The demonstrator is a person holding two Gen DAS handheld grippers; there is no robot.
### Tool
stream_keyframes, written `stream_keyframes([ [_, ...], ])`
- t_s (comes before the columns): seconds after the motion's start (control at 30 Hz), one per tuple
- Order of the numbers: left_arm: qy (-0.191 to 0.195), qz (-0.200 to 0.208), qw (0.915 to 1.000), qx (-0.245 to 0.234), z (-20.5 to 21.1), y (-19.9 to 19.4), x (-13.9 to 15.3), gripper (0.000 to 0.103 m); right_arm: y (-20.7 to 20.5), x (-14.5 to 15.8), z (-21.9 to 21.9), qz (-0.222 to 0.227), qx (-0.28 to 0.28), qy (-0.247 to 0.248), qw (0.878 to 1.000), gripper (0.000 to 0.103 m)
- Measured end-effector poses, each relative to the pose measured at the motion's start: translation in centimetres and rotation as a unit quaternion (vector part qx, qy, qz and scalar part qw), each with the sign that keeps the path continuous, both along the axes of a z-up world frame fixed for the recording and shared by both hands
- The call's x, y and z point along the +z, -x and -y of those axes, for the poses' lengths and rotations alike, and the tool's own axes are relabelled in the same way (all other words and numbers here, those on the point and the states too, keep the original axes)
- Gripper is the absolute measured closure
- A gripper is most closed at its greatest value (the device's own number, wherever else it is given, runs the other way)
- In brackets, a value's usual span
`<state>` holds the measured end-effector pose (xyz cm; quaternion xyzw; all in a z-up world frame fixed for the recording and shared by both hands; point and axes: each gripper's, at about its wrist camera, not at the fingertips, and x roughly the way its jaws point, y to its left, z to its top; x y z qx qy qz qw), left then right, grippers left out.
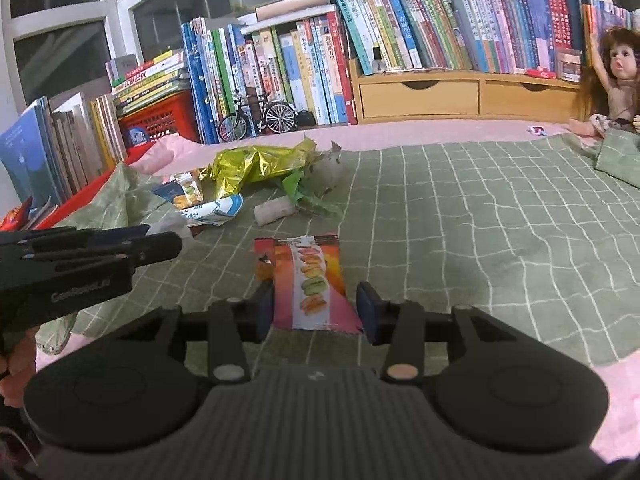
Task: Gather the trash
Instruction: 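Grasp the white tissue with the left tool while the right tool grasps the macaron packet, then carry the tissue and macaron packet over the bed edge toward the bin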
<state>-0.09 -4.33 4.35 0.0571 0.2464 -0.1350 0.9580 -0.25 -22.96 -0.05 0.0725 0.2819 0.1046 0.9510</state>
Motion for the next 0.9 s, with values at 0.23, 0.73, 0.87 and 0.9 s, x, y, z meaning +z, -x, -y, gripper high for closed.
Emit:
stream_keyframes([
  [0.23,0.006,-0.005,0.9999,-0.009,-0.1,2.0,0.7,0.077,1.4,0.7,0.4,0.006,-0.003,-0.004,1.000,0.055],
  [0.73,0.026,-0.015,0.9991,-0.031,-0.8,7.2,1.0,0.077,5.6,1.2,0.9,0.004,0.011,-0.011,1.000,0.055],
  [0.87,0.023,-0.016,0.9988,-0.039,-0.9,8.8,0.9,0.077,6.9,1.0,0.9,0.001,0.016,-0.008,1.000,0.055],
  [0.9,0.023,-0.016,0.9988,-0.040,-0.9,9.0,0.8,0.077,7.2,1.0,0.9,0.000,0.017,-0.007,1.000,0.055],
])
